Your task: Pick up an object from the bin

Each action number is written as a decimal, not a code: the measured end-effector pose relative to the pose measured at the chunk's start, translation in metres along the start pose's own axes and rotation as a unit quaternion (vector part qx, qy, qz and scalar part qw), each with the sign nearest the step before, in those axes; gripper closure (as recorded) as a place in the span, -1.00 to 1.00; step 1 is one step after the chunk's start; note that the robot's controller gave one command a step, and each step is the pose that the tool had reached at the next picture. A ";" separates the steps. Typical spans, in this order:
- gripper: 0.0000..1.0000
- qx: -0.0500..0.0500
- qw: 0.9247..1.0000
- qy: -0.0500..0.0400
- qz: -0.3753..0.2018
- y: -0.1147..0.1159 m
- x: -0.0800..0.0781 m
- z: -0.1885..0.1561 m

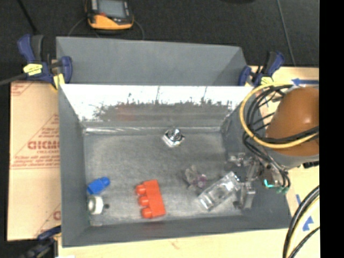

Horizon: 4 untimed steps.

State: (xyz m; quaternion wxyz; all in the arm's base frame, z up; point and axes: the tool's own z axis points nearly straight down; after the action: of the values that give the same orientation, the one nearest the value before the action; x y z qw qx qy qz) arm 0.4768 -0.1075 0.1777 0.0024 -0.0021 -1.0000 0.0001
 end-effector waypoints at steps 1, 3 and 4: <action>-1.00 0.000 0.997 -0.009 0.073 -0.018 -0.044 0.092; -1.00 0.002 0.993 -0.005 -0.121 -0.029 -0.015 0.106; -1.00 0.003 0.973 -0.007 -0.231 -0.025 -0.006 0.106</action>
Offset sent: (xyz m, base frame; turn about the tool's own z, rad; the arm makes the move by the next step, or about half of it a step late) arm 0.0424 -0.0187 -0.1077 0.1500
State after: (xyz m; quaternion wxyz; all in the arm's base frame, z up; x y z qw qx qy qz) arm 0.4821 -0.1324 0.0721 -0.0042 0.2288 -0.9735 0.0023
